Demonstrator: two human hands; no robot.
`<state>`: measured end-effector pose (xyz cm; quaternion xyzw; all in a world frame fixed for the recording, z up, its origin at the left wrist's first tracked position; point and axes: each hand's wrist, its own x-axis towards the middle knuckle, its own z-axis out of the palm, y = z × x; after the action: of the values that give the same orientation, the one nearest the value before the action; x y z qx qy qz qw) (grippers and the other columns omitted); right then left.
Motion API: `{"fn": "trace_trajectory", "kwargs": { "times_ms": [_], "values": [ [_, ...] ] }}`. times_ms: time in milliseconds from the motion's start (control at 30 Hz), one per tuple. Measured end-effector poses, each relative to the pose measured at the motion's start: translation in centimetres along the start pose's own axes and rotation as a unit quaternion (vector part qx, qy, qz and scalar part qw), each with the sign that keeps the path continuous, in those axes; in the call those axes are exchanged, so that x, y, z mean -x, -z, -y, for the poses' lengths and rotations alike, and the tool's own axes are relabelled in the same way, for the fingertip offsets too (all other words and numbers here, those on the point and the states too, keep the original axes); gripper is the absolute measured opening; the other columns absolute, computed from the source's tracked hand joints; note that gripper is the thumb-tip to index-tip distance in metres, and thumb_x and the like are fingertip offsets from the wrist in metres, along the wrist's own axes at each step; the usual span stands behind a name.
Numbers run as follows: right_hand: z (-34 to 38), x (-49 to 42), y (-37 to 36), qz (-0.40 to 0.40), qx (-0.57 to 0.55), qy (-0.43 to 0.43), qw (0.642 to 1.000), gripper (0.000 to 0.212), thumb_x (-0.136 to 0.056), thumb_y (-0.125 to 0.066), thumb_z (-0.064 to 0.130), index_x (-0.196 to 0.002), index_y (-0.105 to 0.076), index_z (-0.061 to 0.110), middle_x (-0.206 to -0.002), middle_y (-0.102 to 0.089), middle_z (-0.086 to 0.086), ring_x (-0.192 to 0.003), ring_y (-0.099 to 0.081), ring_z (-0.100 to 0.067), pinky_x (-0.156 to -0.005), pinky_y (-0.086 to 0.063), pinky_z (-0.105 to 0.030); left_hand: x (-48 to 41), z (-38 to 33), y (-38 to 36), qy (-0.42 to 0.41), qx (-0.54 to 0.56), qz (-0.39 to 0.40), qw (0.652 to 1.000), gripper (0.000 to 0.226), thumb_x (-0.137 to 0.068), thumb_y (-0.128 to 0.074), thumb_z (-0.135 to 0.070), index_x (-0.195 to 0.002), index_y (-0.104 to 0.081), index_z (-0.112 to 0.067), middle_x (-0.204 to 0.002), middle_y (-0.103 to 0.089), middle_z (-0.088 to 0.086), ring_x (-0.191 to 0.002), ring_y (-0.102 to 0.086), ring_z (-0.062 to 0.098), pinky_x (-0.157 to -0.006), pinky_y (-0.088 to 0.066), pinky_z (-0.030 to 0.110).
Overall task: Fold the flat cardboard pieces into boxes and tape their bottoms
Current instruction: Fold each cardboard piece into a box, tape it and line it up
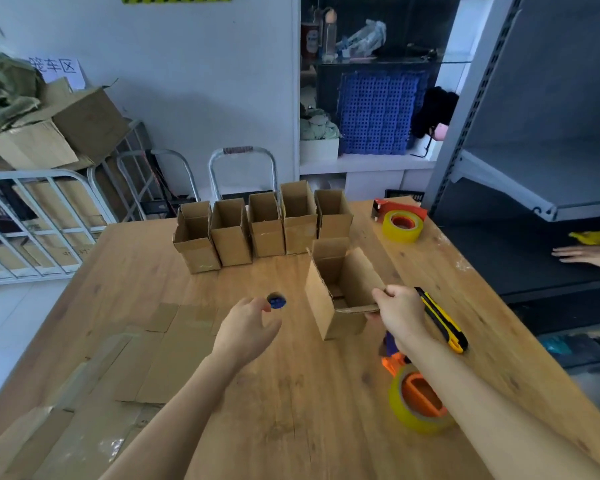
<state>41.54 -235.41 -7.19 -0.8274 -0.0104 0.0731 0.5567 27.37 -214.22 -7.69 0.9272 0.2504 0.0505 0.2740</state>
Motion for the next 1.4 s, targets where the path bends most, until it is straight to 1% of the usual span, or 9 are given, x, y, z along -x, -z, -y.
{"fn": "trace_trajectory", "kwargs": {
  "times_ms": [267,433,600,733,833,1000,1100,1200,1400],
  "values": [
    [-0.8,-10.3,3.0,-0.051,0.013,-0.035,0.998,0.037,-0.097,-0.054,0.011,-0.061,-0.048,0.004,-0.074,-0.054,-0.014,-0.075,-0.069,-0.033,-0.038,-0.042,-0.012,-5.2,-3.8,-2.2,-0.011,-0.059,0.01,0.998,0.029,-0.092,-0.057,-0.038,-0.115,-0.06,-0.02,-0.104,-0.056,-0.005,-0.09,-0.054,0.011,-0.075,-0.049,0.023],
    [-1.2,-16.7,2.0,-0.068,-0.01,-0.067,0.995,0.036,-0.096,-0.055,0.011,-0.062,-0.05,0.002,-0.072,-0.052,-0.007,-0.077,-0.069,-0.034,-0.052,-0.053,-0.026,-8.3,-5.6,-4.0,0.008,-0.092,0.019,0.996,0.03,-0.094,-0.055,-0.037,-0.119,-0.057,-0.02,-0.114,-0.056,-0.003,-0.089,-0.051,0.007,-0.075,-0.046,0.019],
    [-0.7,-22.2,0.3,-0.066,-0.018,-0.065,0.996,0.028,-0.097,-0.053,0.01,-0.072,-0.056,-0.004,-0.084,-0.06,-0.018,-0.068,-0.07,-0.03,-0.062,-0.058,-0.034,-11.4,-6.4,-4.8,0.018,-0.108,0.014,0.994,0.035,-0.093,-0.056,-0.039,-0.125,-0.053,-0.023,-0.121,-0.054,-0.005,-0.091,-0.055,0.007,-0.07,-0.044,0.015],
    [-0.6,-25.9,-0.8,-0.045,-0.024,-0.06,0.997,0.026,-0.096,-0.053,0.009,-0.076,-0.057,-0.007,-0.083,-0.057,-0.016,-0.078,-0.07,-0.034,-0.053,-0.055,-0.025,-13.2,-6.4,-5.1,0.022,-0.124,0.006,0.992,0.037,-0.094,-0.055,-0.038,-0.128,-0.051,-0.023,-0.125,-0.053,-0.006,-0.099,-0.056,0.008,-0.074,-0.043,0.016],
    [-0.7,-27.9,-1.8,-0.032,-0.013,-0.059,0.998,0.029,-0.095,-0.054,0.009,-0.067,-0.049,0.001,-0.08,-0.053,-0.012,-0.073,-0.07,-0.034,-0.059,-0.059,-0.034,-14.0,-6.4,-5.1,0.018,-0.132,0.007,0.991,0.037,-0.095,-0.053,-0.037,-0.129,-0.05,-0.023,-0.124,-0.053,-0.005,-0.098,-0.055,0.008,-0.075,-0.045,0.017],
    [-1.0,-29.2,-3.3,0.011,-0.01,-0.081,0.997,0.028,-0.096,-0.054,0.014,-0.069,-0.058,0.006,-0.088,-0.064,-0.017,-0.071,-0.07,-0.03,-0.075,-0.06,-0.048,-14.5,-5.6,-4.9,0.021,-0.144,0.004,0.989,0.037,-0.095,-0.053,-0.037,-0.128,-0.051,-0.023,-0.123,-0.054,-0.005,-0.103,-0.055,0.011,-0.084,-0.051,0.023],
    [-0.5,-28.4,-3.3,0.025,-0.028,-0.084,0.996,0.021,-0.096,-0.056,0.03,-0.092,-0.061,0.01,-0.087,-0.065,-0.009,-0.079,-0.069,-0.025,-0.075,-0.06,-0.042,-14.2,-5.1,-4.8,0.024,-0.137,0.005,0.99,0.036,-0.095,-0.053,-0.038,-0.127,-0.052,-0.023,-0.121,-0.054,-0.005,-0.103,-0.055,0.011,-0.084,-0.052,0.025],
    [-0.2,-26.8,-2.8,-0.008,-0.042,-0.083,0.996,0.028,-0.096,-0.052,0.039,-0.094,-0.059,0.013,-0.083,-0.063,-0.004,-0.081,-0.067,-0.025,-0.074,-0.06,-0.042,-13.4,-4.6,-4.8,0.022,-0.132,0.006,0.991,0.036,-0.095,-0.053,-0.039,-0.126,-0.053,-0.023,-0.119,-0.054,-0.005,-0.099,-0.057,0.011,-0.083,-0.054,0.027],
    [1.2,-20.7,-2.6,-0.059,-0.087,-0.088,0.991,0.024,-0.101,-0.046,0.028,-0.112,-0.059,0.01,-0.102,-0.065,-0.008,-0.084,-0.067,-0.019,-0.072,-0.059,-0.032,-10.8,-4.1,-3.4,0.02,-0.121,-0.004,0.992,0.034,-0.095,-0.053,-0.034,-0.125,-0.053,-0.019,-0.118,-0.055,-0.003,-0.099,-0.056,0.014,-0.079,-0.053,0.027]
  ]
}}
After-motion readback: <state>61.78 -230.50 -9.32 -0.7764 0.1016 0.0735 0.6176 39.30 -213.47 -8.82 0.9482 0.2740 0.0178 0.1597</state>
